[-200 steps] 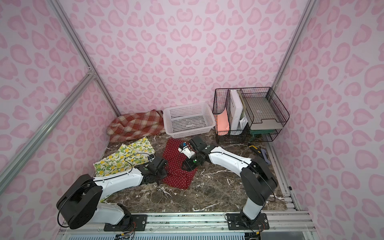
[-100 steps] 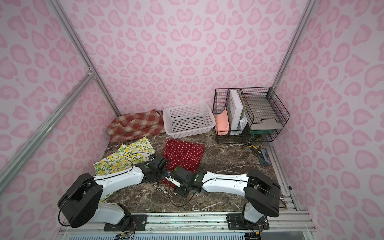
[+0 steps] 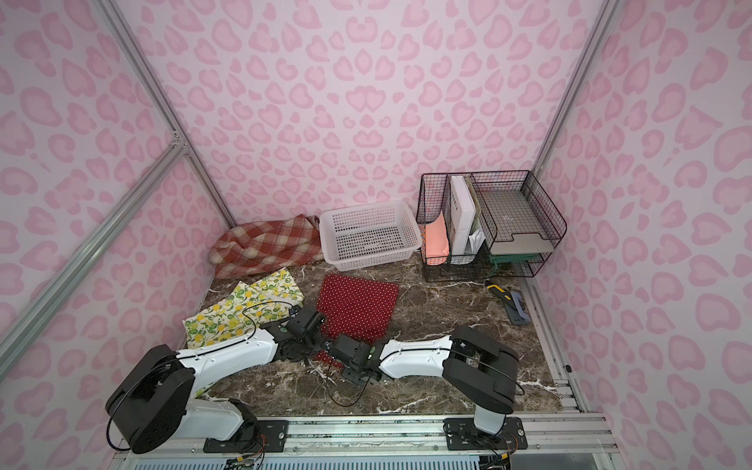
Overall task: Roll up the skirts
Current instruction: Roll the skirt at the center of the board.
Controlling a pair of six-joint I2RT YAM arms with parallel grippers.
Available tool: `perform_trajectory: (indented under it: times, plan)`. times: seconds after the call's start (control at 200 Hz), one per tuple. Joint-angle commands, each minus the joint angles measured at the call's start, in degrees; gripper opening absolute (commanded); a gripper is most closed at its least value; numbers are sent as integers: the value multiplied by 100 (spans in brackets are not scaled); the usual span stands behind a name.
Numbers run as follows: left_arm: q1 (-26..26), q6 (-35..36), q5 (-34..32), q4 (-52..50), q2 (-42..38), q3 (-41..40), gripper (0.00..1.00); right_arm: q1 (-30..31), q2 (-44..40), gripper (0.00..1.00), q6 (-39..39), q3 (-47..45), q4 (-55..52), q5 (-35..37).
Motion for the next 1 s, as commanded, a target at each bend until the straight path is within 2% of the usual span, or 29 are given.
perform_trajectory:
  times: [0.0,0.105,0.15,0.21,0.275,0.32,0.365,0.435,0.505,0.61,0.77,0.93,0.995]
  plan:
    - [98,261,526,-289,30,12,0,189,486,70,61,21,-919,351]
    - [304,374,733,-245,-40,1,0,265,676,60,195,-7,-1107,505]
    - [384,431,804,-233,-92,-14,0,268,694,50,226,-14,-1156,543]
    - [465,502,891,-252,-173,-10,0,259,704,29,228,11,-1221,548]
    - [521,578,908,-335,-224,45,0,252,673,17,189,60,-1242,380]
    - [562,631,934,-412,-253,111,13,253,643,11,145,99,-1248,185]
    - [608,674,937,-501,-319,152,33,252,604,6,87,150,-1273,-94]
    - [692,743,898,-681,-535,208,59,202,497,2,-20,271,-1393,-784]
    - [812,829,815,-935,-833,244,71,68,291,0,-100,369,-1488,-1818]
    - [1040,920,624,-1368,-1462,209,76,-196,-4,0,-161,567,-1622,-3234]
    - [1210,908,393,-1876,-2373,67,77,-874,-131,0,-204,837,-1632,-5052]
    - [1208,810,453,-2045,-2917,-134,76,-1755,189,2,111,696,-873,-6939]
    - [1210,778,585,-1964,-3020,-229,75,-1924,537,2,76,859,-857,-7226]
